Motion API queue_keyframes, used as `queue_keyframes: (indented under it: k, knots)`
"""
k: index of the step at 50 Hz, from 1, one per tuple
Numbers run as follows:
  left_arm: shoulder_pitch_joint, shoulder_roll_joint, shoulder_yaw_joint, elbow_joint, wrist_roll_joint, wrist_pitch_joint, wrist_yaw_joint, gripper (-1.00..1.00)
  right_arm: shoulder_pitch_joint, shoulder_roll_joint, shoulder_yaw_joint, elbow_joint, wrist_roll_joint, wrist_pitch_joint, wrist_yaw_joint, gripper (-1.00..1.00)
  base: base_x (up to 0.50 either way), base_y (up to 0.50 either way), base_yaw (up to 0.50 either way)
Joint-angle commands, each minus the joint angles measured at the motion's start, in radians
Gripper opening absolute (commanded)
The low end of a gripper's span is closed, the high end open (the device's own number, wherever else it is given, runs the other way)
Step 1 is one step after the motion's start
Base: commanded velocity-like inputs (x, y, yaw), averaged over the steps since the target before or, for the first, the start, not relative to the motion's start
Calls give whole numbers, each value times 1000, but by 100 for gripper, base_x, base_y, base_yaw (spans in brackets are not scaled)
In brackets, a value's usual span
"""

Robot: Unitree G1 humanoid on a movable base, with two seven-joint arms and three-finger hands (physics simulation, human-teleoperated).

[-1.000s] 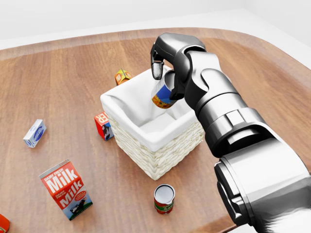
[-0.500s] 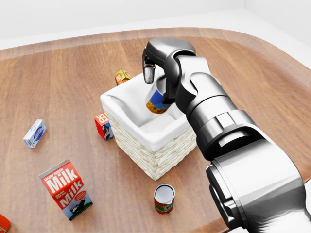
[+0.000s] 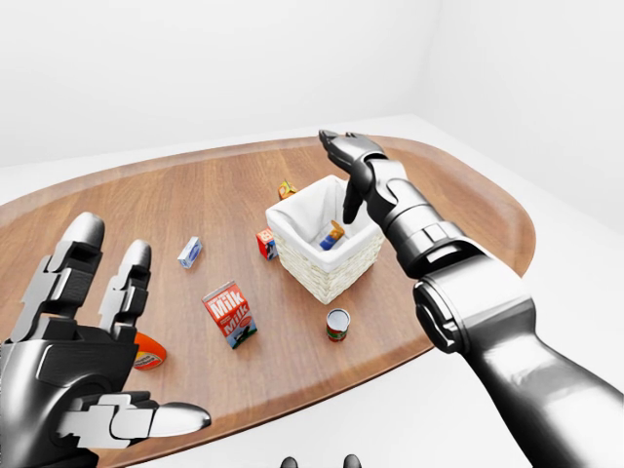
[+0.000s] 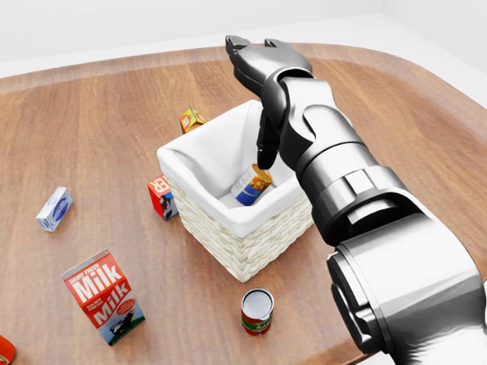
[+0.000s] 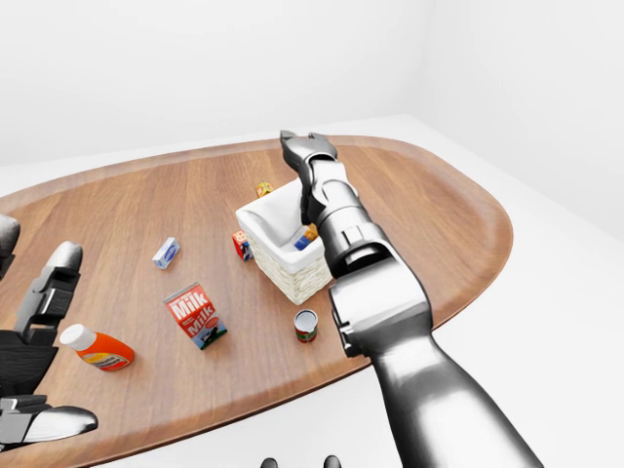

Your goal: Pick up the alphabet soup and the tomato sauce, and put them in the basket.

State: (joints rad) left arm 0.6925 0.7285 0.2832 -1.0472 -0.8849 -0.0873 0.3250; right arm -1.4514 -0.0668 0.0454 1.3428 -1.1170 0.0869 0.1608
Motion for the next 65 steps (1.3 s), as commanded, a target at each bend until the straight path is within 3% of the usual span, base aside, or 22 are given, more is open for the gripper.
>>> queue_keyframes:
  k: [1, 11, 15, 18, 19, 21, 23, 29, 32, 41, 43, 44, 46, 49, 54, 65]
  knots:
    - [6, 8, -19, 0, 20, 0, 8, 100, -6, -12, -6, -5, 11, -3, -8, 100, 0, 0, 0]
    - [10, 22, -35, 0, 36, 0, 21, 100, -19, -37, -25, -61, 98, -31, -1, 100, 0, 0, 0]
    - [9, 25, -33, 0, 31, 0, 23, 100, 17, -64, -16, -151, 130, -37, 63, 100, 0, 0, 0]
    - [14, 27, -31, 0, 32, 0, 23, 100, 86, -90, -17, -332, 163, -8, 180, 100, 0, 0, 0]
    - [15, 30, -34, 0, 31, 0, 22, 100, 124, -97, -16, -429, 166, 0, 230, 100, 0, 0, 0]
    - [19, 37, -25, 0, 22, 0, 25, 100, 277, -106, 4, -763, 143, 0, 438, 100, 0, 0, 0]
    - [12, 36, -32, 0, 32, 0, 30, 100, 408, -101, -1, -1056, 129, 0, 537, 100, 0, 0, 0]
    - [14, 36, -14, 0, 13, 0, 25, 100, 710, -92, -9, -1608, 37, 0, 537, 100, 0, 0, 0]
    - [6, 23, 16, 0, -10, 0, 19, 100, 946, -78, -23, -1908, 36, 0, 537, 100, 0, 0, 0]
    - [-13, -5, 43, 0, -36, 0, -3, 100, 1436, -15, -74, -2336, 15, 0, 537, 100, 0, 0, 0]
    - [-13, -5, 44, 0, -36, 0, -2, 100, 1514, 1, -76, -2370, 18, 0, 537, 100, 0, 0, 0]
    - [-12, -4, 46, 0, -39, 0, -2, 100, 1621, 17, -80, -2384, 32, -22, 537, 100, 0, 0, 0]
    - [-1, 0, 47, 0, -38, 0, -6, 100, 1730, 35, -93, -2390, 57, -106, 537, 100, 0, 0, 0]
    - [5, 5, 69, 0, -59, 0, -7, 100, 1816, 48, -107, -2364, 71, -167, 537, 100, 0, 0, 0]
    - [14, -2, 74, 0, -67, 0, -19, 100, 1957, 76, -93, -2316, 70, -174, 537, 100, 0, 0, 0]
    - [25, 6, 63, 0, -53, 0, -15, 100, 2086, 82, -32, -2249, 45, -174, 537, 100, 0, 0, 0]
